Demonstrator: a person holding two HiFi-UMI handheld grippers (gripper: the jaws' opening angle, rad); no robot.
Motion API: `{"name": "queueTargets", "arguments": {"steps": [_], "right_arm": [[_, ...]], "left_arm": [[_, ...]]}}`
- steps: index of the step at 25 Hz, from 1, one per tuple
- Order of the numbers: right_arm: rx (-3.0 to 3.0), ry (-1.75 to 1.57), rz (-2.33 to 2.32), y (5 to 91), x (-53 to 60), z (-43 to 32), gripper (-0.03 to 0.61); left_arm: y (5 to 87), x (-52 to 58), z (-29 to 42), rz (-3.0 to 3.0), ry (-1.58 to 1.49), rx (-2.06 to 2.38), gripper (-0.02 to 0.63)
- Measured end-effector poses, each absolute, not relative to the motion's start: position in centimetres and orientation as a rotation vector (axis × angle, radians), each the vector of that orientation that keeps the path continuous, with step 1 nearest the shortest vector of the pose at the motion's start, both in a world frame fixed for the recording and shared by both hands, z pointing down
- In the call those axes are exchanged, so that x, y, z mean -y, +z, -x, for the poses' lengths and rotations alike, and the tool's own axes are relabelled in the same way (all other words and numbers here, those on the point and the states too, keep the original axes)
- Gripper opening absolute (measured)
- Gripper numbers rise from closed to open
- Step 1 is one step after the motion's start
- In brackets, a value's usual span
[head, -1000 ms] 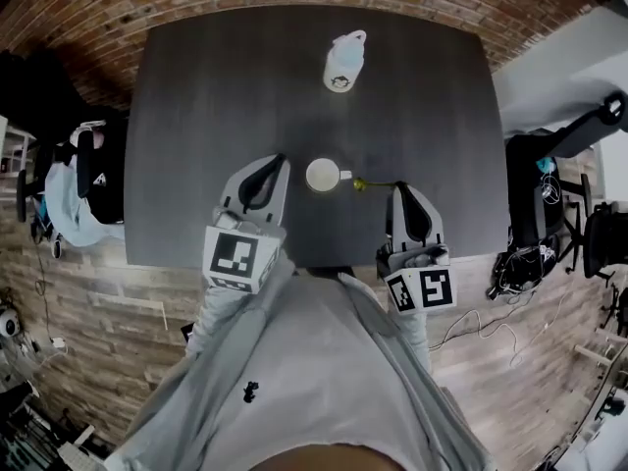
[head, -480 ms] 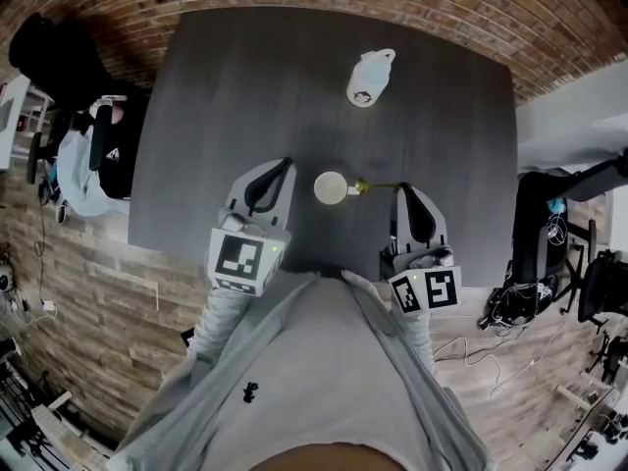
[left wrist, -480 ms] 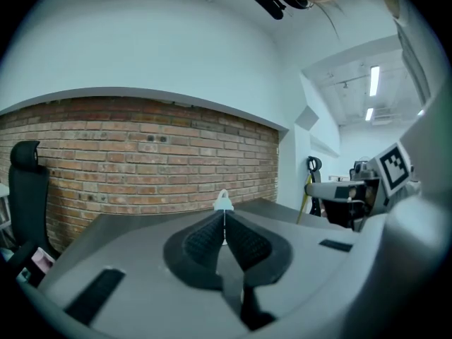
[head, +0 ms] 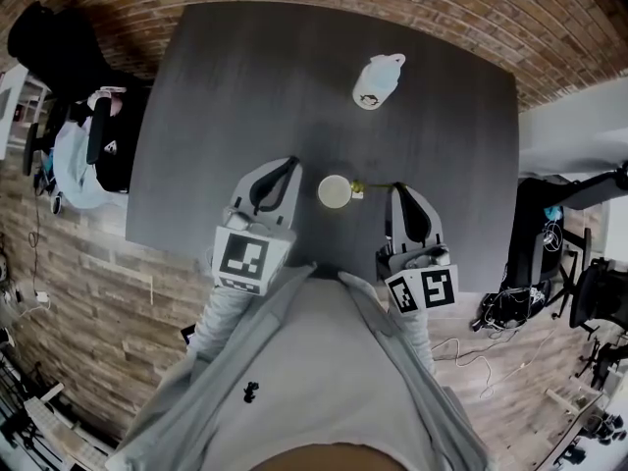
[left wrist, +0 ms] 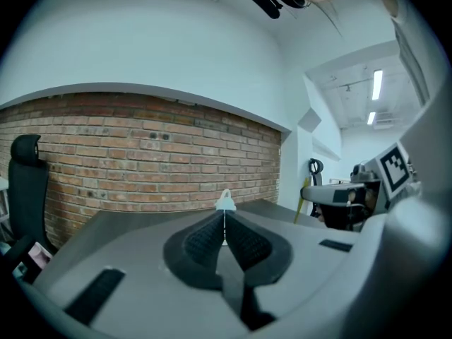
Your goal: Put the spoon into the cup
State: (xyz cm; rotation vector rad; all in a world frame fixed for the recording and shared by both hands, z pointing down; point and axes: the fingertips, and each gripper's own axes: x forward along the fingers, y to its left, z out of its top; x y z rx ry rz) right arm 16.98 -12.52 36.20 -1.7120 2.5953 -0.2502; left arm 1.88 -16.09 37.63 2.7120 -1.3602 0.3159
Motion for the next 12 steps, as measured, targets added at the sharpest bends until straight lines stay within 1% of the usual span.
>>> {"name": "queueTargets", "arguments": {"steps": [12], "right_arm": [[-2.743,-0.405,1.626,41.6,14.0,-13.5,0.02]], "left_arm": [[40.1,16.3,-1.1,-2.625,0.338,1.348,0.02]]}}
